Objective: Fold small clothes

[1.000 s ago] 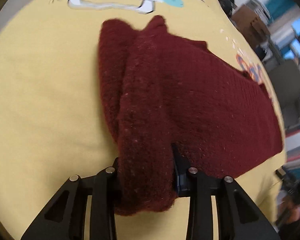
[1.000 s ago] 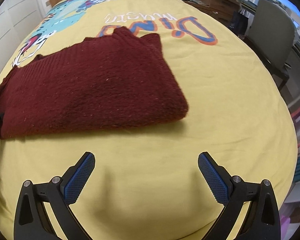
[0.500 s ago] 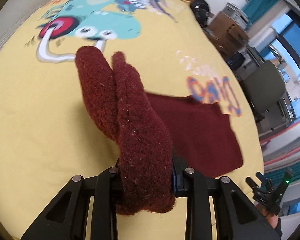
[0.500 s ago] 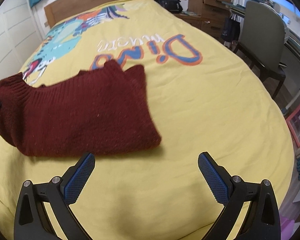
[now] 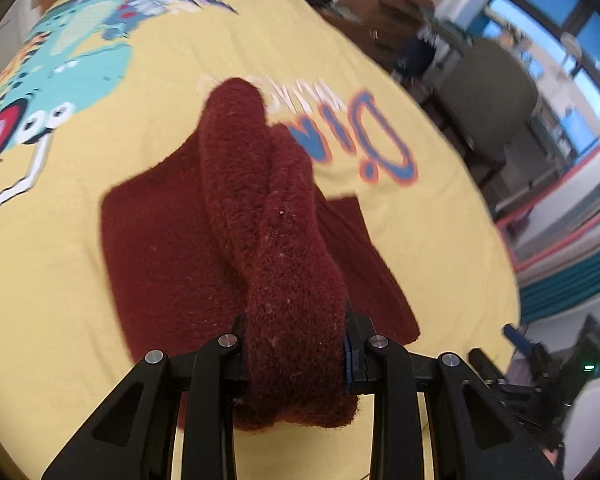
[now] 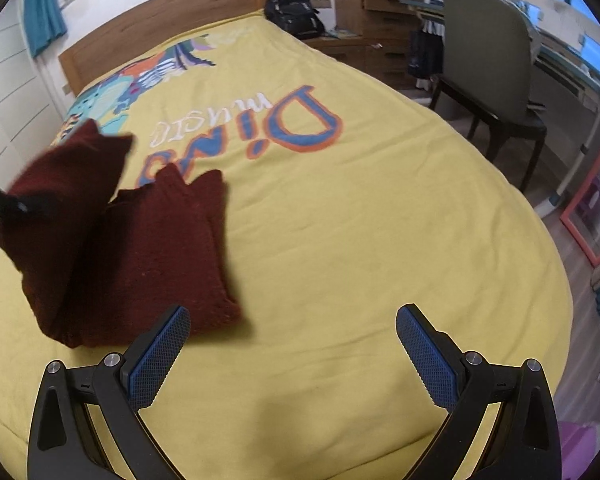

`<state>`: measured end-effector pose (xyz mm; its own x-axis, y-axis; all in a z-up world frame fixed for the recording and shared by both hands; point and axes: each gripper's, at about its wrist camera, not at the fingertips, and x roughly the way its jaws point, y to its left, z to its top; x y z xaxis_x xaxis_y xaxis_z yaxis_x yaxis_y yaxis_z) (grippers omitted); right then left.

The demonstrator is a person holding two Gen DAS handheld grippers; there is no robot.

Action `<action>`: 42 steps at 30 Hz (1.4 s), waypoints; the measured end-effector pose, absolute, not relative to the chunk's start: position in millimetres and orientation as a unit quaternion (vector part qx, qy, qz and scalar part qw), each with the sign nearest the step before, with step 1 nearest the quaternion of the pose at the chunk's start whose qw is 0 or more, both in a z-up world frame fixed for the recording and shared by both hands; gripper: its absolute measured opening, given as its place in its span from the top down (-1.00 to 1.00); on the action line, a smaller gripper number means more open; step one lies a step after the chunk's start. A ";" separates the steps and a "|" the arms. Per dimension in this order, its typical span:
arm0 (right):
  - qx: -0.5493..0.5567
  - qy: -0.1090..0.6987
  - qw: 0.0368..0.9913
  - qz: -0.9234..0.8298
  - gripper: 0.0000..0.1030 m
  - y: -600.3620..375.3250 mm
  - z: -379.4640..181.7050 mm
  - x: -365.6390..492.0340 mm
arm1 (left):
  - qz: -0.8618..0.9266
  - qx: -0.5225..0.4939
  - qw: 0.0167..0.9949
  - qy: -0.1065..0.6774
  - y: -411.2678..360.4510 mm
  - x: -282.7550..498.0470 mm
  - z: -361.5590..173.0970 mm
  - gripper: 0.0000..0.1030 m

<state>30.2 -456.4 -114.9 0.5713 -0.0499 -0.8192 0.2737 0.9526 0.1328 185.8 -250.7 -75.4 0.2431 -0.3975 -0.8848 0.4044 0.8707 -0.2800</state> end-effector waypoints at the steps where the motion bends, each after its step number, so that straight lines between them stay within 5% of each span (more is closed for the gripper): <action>1: 0.126 0.458 0.875 -0.094 -0.99 -458.6 -117.9 28.7 | -0.250 0.014 0.785 0.567 -260.4 184.5 -85.3 0.54; 6: 0.136 0.480 0.862 -0.095 -0.99 -465.2 -133.3 24.8 | -0.207 0.025 0.773 0.600 -277.0 182.2 -129.3 0.47; 15: 0.152 0.484 0.857 -0.092 -0.99 -469.9 -141.8 19.1 | -0.195 0.025 0.775 0.600 -279.1 183.4 -127.5 0.22; 17: 0.156 0.482 0.857 -0.093 -0.99 -471.2 -140.8 17.7 | -0.199 0.022 0.776 0.598 -279.5 180.0 -120.1 -0.06; 21: 0.153 0.480 0.859 -0.095 -0.99 -471.5 -136.4 15.9 | -0.214 0.003 0.773 0.597 -280.3 176.2 -109.6 -0.10; 31: 0.134 0.471 0.869 -0.075 -0.99 -454.8 -117.5 18.5 | -0.235 -0.044 0.787 0.569 -259.5 175.6 -59.5 -0.97; 42: 0.065 0.473 0.879 -0.006 -0.99 -402.3 -66.2 80.5 | -0.164 -0.065 0.814 0.553 -159.6 181.1 -52.8 -0.97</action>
<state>80.5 -402.3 -66.2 0.5520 0.0514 -0.8323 0.0713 0.9915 0.1085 181.1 -159.6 -52.8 0.3346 -0.3392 -0.8792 0.1944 0.9377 -0.2879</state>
